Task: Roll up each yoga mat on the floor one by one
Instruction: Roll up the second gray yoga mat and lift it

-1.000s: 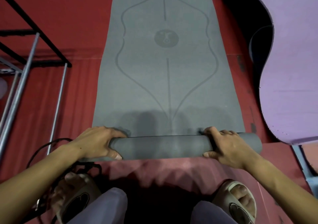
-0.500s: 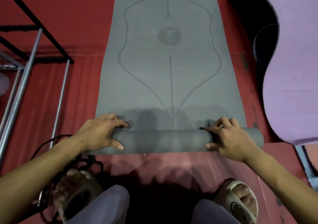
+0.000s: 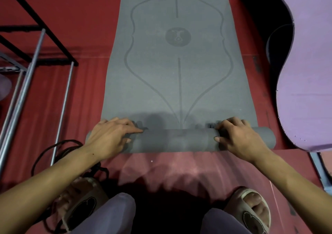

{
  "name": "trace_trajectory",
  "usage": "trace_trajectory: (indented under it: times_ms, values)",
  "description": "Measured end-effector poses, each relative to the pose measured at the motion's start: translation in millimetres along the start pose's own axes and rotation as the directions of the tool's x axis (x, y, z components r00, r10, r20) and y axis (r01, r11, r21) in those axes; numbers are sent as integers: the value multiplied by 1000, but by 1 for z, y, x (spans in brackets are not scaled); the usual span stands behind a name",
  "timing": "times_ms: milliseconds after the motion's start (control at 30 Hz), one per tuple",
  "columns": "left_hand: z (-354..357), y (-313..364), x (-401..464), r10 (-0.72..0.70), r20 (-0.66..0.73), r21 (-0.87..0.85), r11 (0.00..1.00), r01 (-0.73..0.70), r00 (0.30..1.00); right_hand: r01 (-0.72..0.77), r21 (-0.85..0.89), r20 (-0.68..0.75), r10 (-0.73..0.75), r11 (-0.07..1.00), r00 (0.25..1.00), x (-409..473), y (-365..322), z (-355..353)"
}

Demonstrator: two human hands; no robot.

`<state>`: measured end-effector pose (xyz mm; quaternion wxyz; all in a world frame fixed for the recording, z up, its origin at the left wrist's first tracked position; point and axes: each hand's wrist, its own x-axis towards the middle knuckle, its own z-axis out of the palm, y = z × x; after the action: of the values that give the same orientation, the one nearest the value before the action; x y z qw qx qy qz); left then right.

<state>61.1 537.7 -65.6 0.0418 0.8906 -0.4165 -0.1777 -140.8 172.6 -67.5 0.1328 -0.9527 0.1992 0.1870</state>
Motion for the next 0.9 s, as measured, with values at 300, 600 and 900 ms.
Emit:
trace_trajectory:
  times_ms: [300,600,900]
  values:
    - [21,0,-6,-12,-120,52,998,18,993,45,-48,-231,-55,998,971,-1,-3,11]
    - [10,8,2,-137,3,37,990,137,991,73,-24,-320,-77,997,944,-4,-4,18]
    - [18,10,0,-40,-94,191,980,58,995,55,-149,-333,-102,987,937,-7,-10,22]
